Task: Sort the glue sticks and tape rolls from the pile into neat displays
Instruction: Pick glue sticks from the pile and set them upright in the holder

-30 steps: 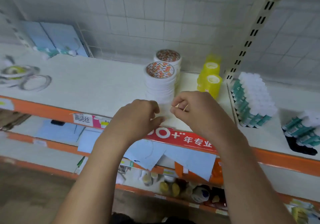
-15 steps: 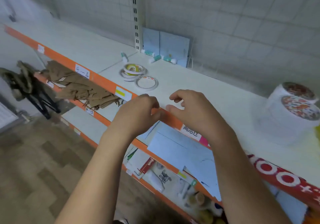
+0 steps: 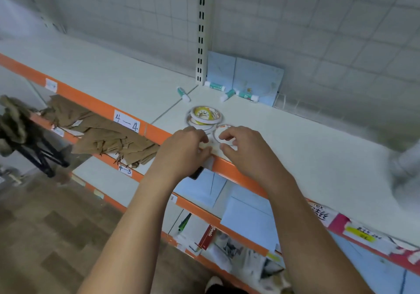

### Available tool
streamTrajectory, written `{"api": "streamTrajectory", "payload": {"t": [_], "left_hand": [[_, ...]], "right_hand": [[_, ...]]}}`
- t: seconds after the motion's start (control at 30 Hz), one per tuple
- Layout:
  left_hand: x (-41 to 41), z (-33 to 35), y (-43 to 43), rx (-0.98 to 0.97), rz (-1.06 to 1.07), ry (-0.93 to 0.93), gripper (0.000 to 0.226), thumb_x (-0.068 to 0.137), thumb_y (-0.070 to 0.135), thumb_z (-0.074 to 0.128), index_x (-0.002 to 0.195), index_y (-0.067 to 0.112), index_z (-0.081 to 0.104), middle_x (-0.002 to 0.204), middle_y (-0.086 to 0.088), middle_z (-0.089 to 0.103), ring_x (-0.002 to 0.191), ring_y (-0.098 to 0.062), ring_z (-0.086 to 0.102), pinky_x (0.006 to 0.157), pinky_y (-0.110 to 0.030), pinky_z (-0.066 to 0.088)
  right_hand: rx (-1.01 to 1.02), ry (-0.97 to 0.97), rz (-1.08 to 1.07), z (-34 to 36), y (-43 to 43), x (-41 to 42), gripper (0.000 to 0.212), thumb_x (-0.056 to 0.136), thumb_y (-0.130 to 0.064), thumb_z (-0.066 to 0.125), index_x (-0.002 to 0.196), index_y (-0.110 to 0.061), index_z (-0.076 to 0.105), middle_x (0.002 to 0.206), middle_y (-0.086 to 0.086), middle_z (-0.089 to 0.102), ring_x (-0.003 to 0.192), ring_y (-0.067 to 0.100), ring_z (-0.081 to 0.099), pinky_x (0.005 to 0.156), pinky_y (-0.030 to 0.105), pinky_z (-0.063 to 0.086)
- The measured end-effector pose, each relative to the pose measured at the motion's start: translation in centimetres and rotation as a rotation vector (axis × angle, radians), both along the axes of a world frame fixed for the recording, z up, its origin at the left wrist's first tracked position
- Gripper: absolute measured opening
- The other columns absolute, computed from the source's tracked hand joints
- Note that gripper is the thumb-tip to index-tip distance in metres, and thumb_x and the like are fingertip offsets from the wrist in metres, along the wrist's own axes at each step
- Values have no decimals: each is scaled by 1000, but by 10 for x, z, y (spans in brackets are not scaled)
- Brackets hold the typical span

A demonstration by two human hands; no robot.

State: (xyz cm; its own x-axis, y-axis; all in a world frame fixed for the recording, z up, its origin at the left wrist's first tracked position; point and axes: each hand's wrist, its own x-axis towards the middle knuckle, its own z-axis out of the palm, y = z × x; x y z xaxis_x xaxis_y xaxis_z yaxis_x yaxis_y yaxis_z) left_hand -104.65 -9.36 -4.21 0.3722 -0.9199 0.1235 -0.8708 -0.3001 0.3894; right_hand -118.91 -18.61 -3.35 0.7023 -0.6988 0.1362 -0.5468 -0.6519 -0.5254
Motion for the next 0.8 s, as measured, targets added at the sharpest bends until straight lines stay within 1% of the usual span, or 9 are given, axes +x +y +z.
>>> {"api": "streamTrajectory", "payload": {"t": [0.13, 0.2, 0.27, 0.37, 0.47, 0.53, 0.67, 0.73, 0.8], "left_hand": [[29, -4, -26, -28, -11, 12, 23, 91, 33, 55, 109, 22, 64, 111, 1, 59, 99, -21, 58, 70, -32, 44], [43, -5, -40, -43, -9, 16, 20, 90, 31, 55, 105, 22, 65, 108, 1, 60, 99, -21, 57, 71, -32, 44], [58, -6, -55, -44, -4, 31, 18, 88, 30, 55, 100, 21, 65, 103, 1, 60, 96, -22, 57, 74, -36, 48], [84, -12, -76, -91, 23, 69, 13, 86, 26, 55, 95, 24, 65, 97, 4, 59, 94, -21, 57, 71, -33, 45], [113, -21, -94, -135, -3, 130, 21, 87, 21, 57, 105, 24, 67, 111, -1, 64, 101, -23, 59, 81, -36, 48], [133, -27, -107, -140, -30, 84, 35, 83, 12, 57, 116, 19, 66, 123, -4, 63, 110, -27, 58, 89, -39, 48], [170, -33, -134, -72, -103, -60, 61, 78, -6, 46, 132, 19, 58, 141, -3, 52, 128, -29, 47, 93, -41, 44], [185, -35, -146, -15, -145, -112, 62, 82, -6, 45, 137, 22, 54, 145, 0, 47, 134, -25, 39, 97, -41, 41], [196, -37, -157, 37, -185, -147, 55, 88, 0, 47, 135, 27, 55, 146, 5, 47, 136, -21, 36, 103, -39, 36]], "right_hand": [[-23, 13, -22, -4, -33, 27, 23, 92, -25, 61, 114, -21, 66, 115, 2, 63, 105, 18, 58, 90, 37, 49], [-32, 17, -23, -3, -47, 43, 23, 91, -22, 61, 114, -18, 67, 115, 3, 64, 106, 20, 58, 91, 39, 49], [-35, 26, -34, -1, -59, 58, 21, 92, -20, 60, 112, -17, 67, 113, 4, 65, 103, 22, 59, 90, 40, 49], [-43, 32, -34, 1, -73, 76, 20, 92, -20, 59, 110, -16, 68, 110, 5, 65, 100, 22, 59, 88, 40, 49], [-27, 26, -57, 2, -83, 88, 21, 92, -18, 59, 112, -15, 67, 111, 5, 66, 101, 21, 59, 89, 39, 49], [-8, 23, -82, 1, -88, 96, 21, 92, -18, 59, 112, -14, 67, 112, 5, 66, 102, 21, 59, 90, 38, 49], [3, 25, -150, 0, -98, 117, 23, 94, -18, 58, 115, -12, 66, 115, 5, 66, 105, 19, 59, 93, 36, 48], [2, 35, -188, -2, -102, 128, 23, 94, -16, 58, 114, -11, 66, 115, 6, 66, 106, 20, 59, 93, 37, 48], [14, 43, -231, -4, -105, 140, 23, 93, -14, 56, 113, -9, 67, 114, 7, 66, 107, 22, 59, 93, 39, 48]]}}
